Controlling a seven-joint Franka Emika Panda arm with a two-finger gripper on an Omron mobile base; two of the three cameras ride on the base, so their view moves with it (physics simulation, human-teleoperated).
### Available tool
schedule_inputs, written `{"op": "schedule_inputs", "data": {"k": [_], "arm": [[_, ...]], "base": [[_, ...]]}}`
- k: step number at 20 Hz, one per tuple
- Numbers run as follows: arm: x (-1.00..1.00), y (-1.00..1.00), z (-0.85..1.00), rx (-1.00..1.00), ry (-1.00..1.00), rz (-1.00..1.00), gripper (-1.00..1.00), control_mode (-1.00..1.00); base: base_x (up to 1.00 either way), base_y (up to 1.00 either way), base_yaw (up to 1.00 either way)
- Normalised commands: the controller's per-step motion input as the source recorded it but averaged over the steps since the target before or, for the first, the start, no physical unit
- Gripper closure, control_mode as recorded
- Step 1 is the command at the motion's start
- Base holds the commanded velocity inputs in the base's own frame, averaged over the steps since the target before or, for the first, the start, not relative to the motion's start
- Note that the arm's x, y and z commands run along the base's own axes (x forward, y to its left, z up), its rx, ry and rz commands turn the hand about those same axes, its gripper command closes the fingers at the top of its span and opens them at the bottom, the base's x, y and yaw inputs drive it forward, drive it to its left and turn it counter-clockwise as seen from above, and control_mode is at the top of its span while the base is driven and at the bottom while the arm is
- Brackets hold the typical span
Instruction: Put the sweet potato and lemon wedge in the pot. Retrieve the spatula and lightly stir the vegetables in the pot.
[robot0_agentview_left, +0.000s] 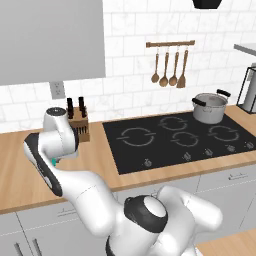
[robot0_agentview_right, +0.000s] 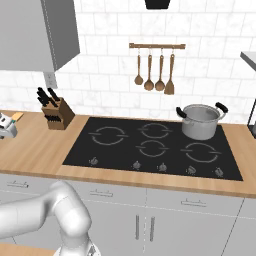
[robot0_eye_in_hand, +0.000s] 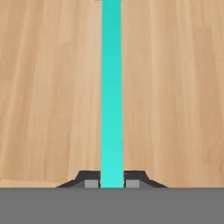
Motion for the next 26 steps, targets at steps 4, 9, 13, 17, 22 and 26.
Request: {"op": "schedule_inputs", "data": {"k": [4,9,13,17,22,26], "arm": [[-0.56,-1.00,1.00,0.09,0.00,-0.05,1.00,-1.00],[-0.50,-1.00,0.81,0.00,0.00,-0.05,1.00,-1.00],[-0.43,-1.00,0.11,-0.02,0.04,-0.08,1.00,-1.00],[-0.03,-1.00,0.00,-0.03,0.05,-0.09,1.00,-1.00],[0.00,-1.00,-0.05,-0.06,0.00,-0.05,1.00,-1.00],[0.05,-0.64,-0.04,-0.07,0.00,-0.06,1.00,1.00]], "base": [[0.00,0.00,0.00],[0.00,0.00,0.00],[0.00,0.00,0.00],[0.00,0.00,0.00],[0.00,0.00,0.00],[0.00,-0.22,-0.02]]}}
